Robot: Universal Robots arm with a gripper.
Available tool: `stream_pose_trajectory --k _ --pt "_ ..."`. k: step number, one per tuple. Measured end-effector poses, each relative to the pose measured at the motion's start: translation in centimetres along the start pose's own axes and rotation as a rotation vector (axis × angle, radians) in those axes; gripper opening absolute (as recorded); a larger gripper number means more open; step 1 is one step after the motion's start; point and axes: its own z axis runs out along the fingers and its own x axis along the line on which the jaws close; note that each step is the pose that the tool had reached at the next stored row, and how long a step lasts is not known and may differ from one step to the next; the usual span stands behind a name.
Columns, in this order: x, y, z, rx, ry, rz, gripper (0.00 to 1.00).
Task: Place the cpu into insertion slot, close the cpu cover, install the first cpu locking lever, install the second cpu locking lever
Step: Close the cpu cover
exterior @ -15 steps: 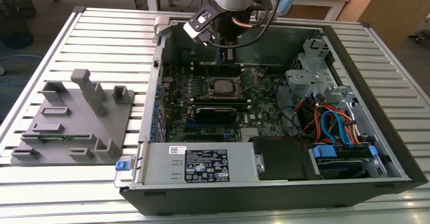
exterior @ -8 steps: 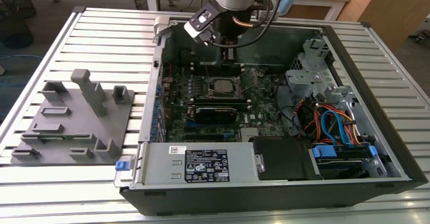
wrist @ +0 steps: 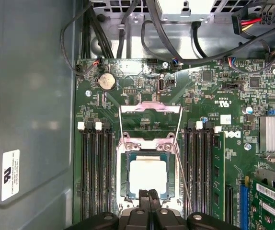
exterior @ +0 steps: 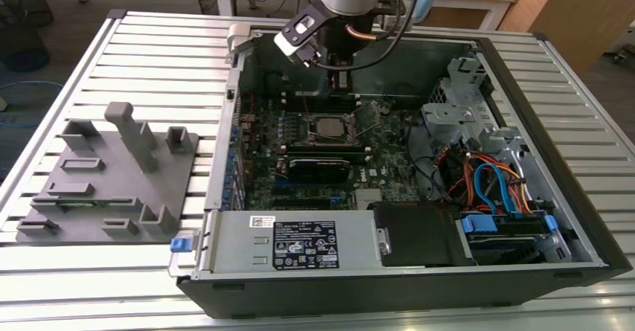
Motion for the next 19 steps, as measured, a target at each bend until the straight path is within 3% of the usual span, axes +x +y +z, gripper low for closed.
stream_pose_trajectory --k 6,12,19 --pt "0.00 0.54 0.01 0.0022 0.0001 0.000 0.10" --pt "0.02 0.60 -0.41 0.0089 -0.0002 0.000 0.10" --pt "0.02 0.90 -0.39 0.0093 -0.0001 0.000 0.10"
